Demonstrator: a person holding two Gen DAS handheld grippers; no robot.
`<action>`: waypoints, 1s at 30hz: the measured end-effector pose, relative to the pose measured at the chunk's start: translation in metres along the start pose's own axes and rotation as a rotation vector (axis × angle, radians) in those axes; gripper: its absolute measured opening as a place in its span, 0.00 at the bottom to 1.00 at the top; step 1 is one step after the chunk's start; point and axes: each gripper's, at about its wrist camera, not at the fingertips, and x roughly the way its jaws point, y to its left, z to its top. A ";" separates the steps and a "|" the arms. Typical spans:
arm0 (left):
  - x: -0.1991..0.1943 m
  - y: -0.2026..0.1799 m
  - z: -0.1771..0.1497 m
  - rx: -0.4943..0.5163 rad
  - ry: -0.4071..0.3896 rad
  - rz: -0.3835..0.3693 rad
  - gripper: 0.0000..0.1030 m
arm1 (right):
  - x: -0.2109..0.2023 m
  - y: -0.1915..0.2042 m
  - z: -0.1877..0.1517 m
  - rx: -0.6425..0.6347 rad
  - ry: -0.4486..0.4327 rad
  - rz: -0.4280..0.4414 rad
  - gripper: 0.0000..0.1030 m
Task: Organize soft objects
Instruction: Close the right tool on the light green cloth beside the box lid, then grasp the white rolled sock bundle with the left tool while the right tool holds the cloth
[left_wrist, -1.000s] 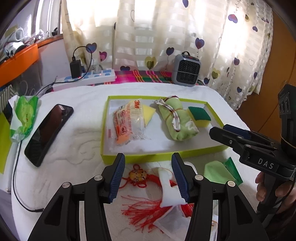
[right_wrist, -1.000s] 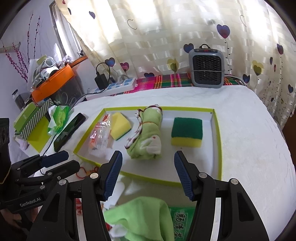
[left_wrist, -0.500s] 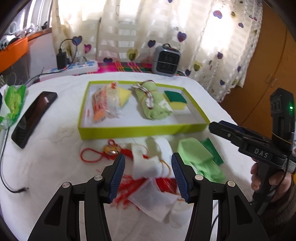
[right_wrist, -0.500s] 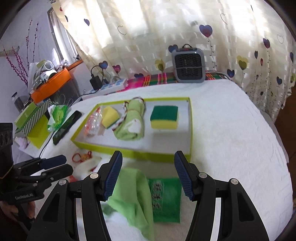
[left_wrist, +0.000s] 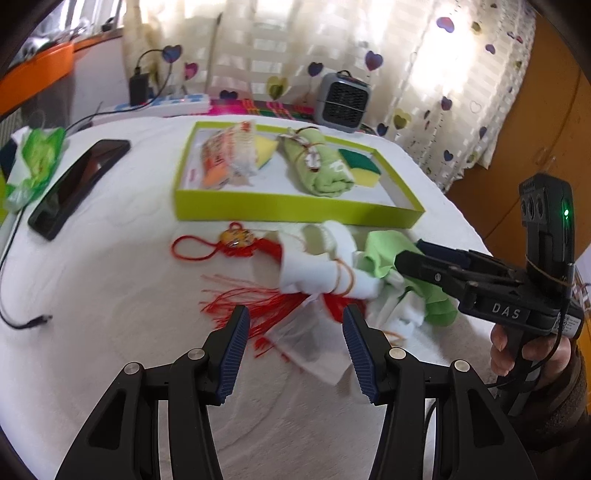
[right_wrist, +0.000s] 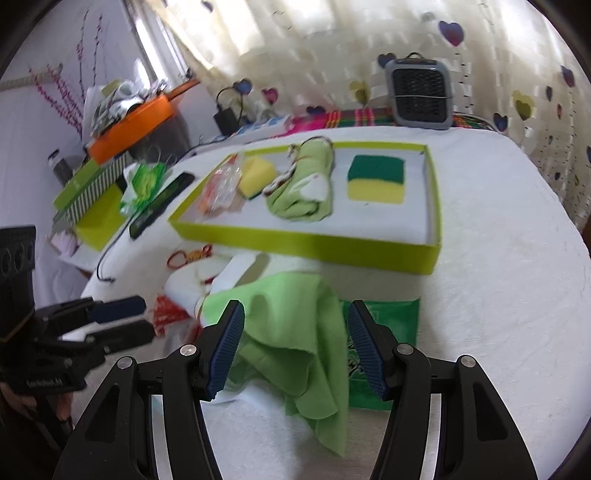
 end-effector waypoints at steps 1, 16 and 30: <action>-0.001 0.002 -0.001 -0.005 0.000 0.003 0.50 | 0.003 0.000 -0.001 0.000 0.011 -0.012 0.58; -0.005 -0.007 -0.007 0.003 0.001 -0.012 0.50 | -0.003 -0.001 -0.010 -0.015 -0.008 -0.003 0.09; 0.003 -0.065 -0.008 0.207 0.035 -0.081 0.50 | -0.065 -0.031 -0.013 0.115 -0.193 -0.030 0.08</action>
